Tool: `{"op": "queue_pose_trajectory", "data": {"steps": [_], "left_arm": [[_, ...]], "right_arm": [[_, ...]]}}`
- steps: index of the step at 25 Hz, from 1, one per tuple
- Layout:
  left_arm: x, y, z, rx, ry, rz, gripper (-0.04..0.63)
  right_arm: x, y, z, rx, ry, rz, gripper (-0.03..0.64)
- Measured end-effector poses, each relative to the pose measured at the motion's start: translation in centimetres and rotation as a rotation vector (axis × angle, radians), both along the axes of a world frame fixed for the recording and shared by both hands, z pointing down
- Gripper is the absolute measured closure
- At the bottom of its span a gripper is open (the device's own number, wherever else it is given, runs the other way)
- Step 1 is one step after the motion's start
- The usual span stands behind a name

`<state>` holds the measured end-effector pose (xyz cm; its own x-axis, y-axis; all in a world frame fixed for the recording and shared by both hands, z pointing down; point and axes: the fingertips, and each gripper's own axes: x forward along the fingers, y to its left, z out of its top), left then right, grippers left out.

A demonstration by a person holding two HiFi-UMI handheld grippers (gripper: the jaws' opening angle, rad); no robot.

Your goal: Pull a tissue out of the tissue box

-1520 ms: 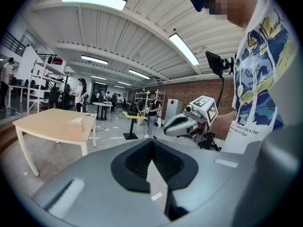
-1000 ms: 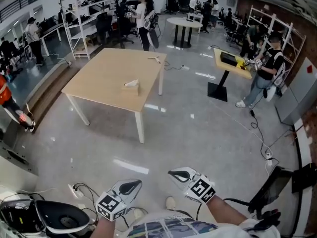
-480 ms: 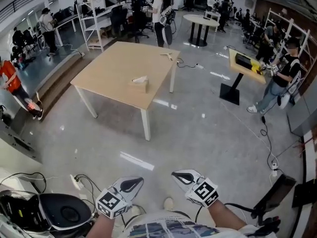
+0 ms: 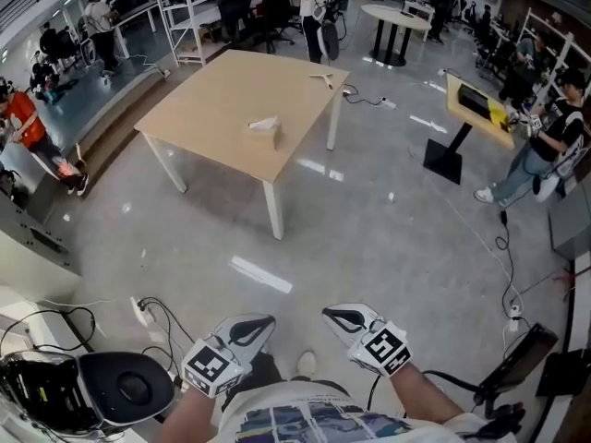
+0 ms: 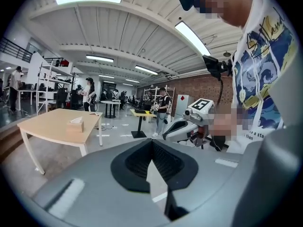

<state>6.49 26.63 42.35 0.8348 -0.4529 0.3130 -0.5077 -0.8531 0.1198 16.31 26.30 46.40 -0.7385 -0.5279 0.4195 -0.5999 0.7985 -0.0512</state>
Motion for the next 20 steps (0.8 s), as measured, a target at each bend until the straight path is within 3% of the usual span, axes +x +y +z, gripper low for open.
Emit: {"op": "queue_pose_trajectory", "data": {"steps": [9,20], "left_arm": [[0.9,-6.2,1.1,0.006,0.027,0.006,0.592],[-2.3,-17.8,-0.5,0.068,0.057,0.017,0.592]], "right_arm": [[0.6,-5.2,1.9,-0.017,0.032,0.037,0.611],[-3.0,-16.6,0.0,0.022,0.075,0.032,0.606]]}}
